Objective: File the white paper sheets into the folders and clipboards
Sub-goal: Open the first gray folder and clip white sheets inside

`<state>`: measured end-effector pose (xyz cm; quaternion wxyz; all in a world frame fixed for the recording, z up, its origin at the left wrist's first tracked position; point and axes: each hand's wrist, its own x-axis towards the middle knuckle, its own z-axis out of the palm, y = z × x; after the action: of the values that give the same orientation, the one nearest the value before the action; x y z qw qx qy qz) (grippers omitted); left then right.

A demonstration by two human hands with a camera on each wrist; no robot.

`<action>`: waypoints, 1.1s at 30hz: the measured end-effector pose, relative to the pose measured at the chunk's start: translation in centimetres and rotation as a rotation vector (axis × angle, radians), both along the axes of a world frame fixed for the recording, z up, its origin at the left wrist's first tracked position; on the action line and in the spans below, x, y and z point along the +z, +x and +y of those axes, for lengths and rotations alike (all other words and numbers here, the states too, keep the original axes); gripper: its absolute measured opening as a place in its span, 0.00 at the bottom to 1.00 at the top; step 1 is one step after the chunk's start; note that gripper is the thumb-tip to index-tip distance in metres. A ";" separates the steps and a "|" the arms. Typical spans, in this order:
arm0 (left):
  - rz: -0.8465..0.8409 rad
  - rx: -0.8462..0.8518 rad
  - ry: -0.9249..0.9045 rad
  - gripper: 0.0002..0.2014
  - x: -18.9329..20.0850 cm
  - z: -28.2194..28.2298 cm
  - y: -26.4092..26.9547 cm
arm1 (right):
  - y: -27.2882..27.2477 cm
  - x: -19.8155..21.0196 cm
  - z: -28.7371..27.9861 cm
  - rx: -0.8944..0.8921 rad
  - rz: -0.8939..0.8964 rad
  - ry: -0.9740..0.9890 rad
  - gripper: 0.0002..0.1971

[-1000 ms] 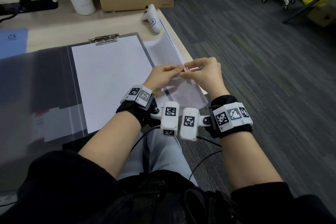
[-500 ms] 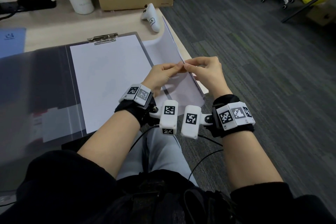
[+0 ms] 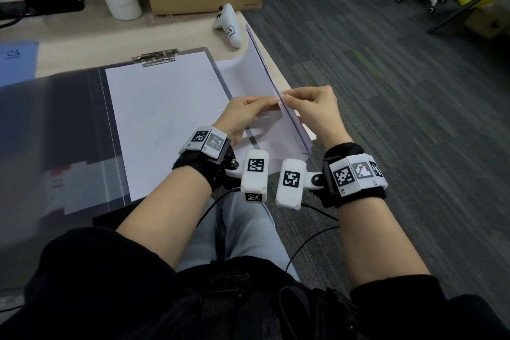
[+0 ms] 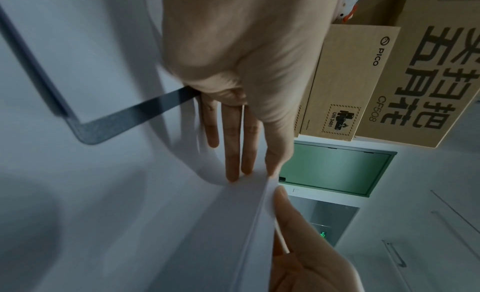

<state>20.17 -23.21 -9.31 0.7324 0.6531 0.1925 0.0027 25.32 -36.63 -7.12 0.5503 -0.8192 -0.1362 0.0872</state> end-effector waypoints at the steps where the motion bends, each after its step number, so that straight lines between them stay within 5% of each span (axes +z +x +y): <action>1: 0.007 0.022 -0.001 0.07 0.0 0.0 0.1 | 0.0 0.0 -0.1 0.001 0.005 0.007 0.07; 13: 0.030 0.062 0.036 0.04 -1.0 0.4 0.6 | 1.2 -1.0 -0.9 -0.074 -0.150 -0.319 0.14; 20: 0.000 0.026 0.005 0.06 -1.0 0.3 0.5 | -0.2 -1.0 0.3 0.072 -0.052 -0.234 0.26; 33: -0.036 -0.049 -0.034 0.11 -0.5 0.3 0.1 | -0.1 -0.4 -0.2 0.136 -0.017 -0.073 0.11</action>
<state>20.24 -22.91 -9.85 0.7466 0.6450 0.1631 -0.0067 25.21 -36.88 -7.48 0.5118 -0.8282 -0.1929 0.1223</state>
